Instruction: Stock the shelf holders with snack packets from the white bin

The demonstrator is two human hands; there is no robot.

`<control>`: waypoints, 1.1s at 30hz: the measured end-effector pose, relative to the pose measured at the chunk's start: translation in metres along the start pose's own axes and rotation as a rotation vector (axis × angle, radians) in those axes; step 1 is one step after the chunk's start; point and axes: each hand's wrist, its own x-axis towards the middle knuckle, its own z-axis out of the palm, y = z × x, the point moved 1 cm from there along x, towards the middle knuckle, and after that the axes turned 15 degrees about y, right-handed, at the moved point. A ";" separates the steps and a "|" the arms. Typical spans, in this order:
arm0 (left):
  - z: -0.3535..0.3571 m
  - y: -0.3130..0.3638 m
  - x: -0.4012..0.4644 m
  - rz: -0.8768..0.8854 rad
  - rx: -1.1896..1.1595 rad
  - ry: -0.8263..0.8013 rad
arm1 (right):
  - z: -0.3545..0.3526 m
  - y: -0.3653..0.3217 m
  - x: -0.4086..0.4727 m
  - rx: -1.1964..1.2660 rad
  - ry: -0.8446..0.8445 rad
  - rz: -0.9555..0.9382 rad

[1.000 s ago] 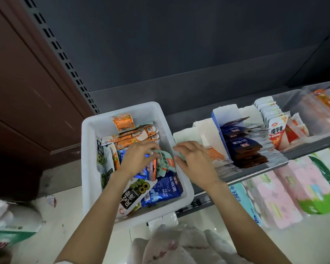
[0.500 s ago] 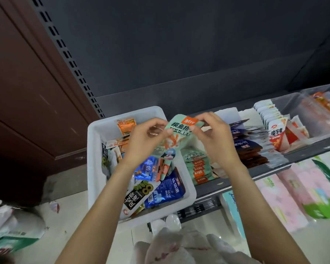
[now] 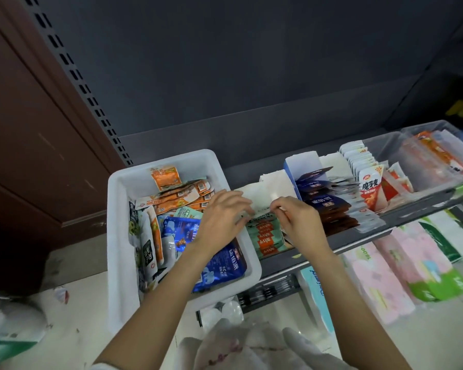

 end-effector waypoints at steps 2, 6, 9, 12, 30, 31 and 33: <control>-0.003 -0.010 -0.012 -0.014 -0.008 -0.041 | 0.008 0.001 -0.002 -0.115 -0.065 -0.054; -0.019 -0.035 -0.028 -0.276 -0.046 0.020 | 0.015 0.004 -0.005 -0.256 -0.123 -0.132; -0.019 -0.067 -0.027 -0.368 0.044 -0.104 | 0.014 -0.006 -0.006 -0.211 -0.110 -0.097; -0.009 -0.094 -0.015 -0.253 0.191 -0.317 | 0.018 -0.027 -0.002 -0.131 -0.045 -0.131; -0.086 -0.090 -0.004 -0.285 -0.046 -0.019 | 0.068 -0.093 0.037 0.250 -0.205 0.257; -0.093 -0.082 0.001 -0.366 -0.132 0.026 | 0.061 -0.092 0.044 0.336 -0.213 0.316; -0.104 -0.064 0.016 -0.522 -0.321 0.076 | 0.046 -0.089 0.056 0.467 -0.218 0.380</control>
